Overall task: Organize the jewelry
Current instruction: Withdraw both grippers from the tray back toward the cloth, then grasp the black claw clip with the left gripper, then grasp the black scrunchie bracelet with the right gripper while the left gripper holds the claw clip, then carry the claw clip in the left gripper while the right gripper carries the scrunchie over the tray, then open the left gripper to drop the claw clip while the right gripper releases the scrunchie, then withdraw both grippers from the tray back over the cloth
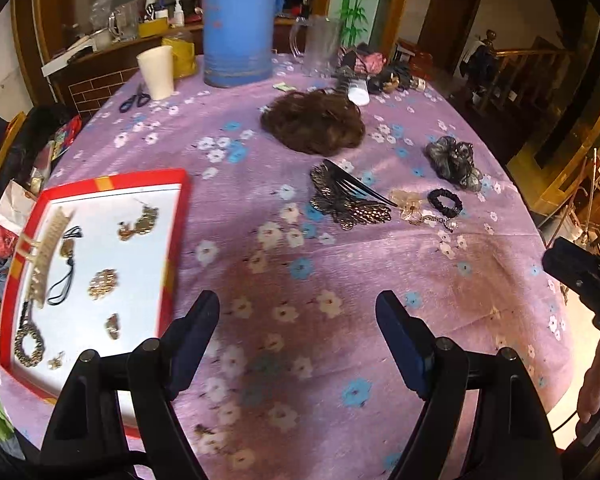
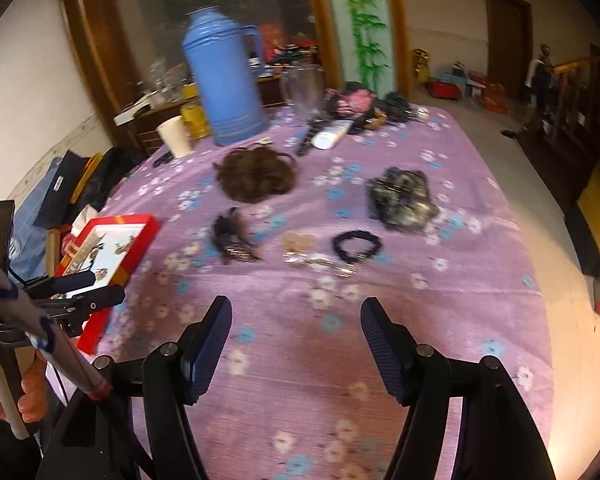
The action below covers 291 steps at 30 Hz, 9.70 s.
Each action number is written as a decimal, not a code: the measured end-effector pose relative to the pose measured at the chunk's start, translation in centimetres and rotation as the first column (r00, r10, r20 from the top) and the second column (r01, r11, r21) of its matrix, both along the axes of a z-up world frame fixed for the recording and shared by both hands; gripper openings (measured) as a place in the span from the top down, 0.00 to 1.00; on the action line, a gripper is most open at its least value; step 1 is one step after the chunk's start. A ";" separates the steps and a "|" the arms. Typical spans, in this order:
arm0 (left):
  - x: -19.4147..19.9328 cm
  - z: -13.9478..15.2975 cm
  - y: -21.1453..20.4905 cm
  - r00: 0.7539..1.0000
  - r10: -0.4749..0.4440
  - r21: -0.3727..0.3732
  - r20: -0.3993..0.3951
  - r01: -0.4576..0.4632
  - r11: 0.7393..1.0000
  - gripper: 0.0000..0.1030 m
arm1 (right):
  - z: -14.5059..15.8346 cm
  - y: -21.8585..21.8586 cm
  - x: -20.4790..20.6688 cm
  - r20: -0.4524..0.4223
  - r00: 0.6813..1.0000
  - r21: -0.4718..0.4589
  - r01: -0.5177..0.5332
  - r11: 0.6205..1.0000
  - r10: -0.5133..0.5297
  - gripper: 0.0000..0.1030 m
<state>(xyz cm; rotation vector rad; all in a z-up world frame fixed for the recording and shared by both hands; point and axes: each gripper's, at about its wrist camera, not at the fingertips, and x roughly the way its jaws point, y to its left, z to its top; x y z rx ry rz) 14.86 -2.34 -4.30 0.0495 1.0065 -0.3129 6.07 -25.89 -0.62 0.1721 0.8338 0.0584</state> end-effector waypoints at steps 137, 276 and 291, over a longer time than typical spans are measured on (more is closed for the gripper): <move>0.2 9.2 11.6 0.989 0.147 -0.140 -0.023 -0.149 0.979 0.96 | 7.0 14.1 5.1 0.141 0.952 -0.044 -0.267 0.963 0.271 0.85; 3.9 -10.1 -4.9 0.999 0.024 0.088 0.048 -0.028 0.996 0.00 | -10.8 -1.3 4.1 -0.184 0.972 -0.187 0.114 0.976 -0.148 0.01; 0.1 -6.0 -2.7 0.987 0.062 0.090 0.145 -0.076 0.993 0.00 | -9.0 0.5 3.2 -0.146 0.983 -0.180 0.083 0.980 -0.110 0.01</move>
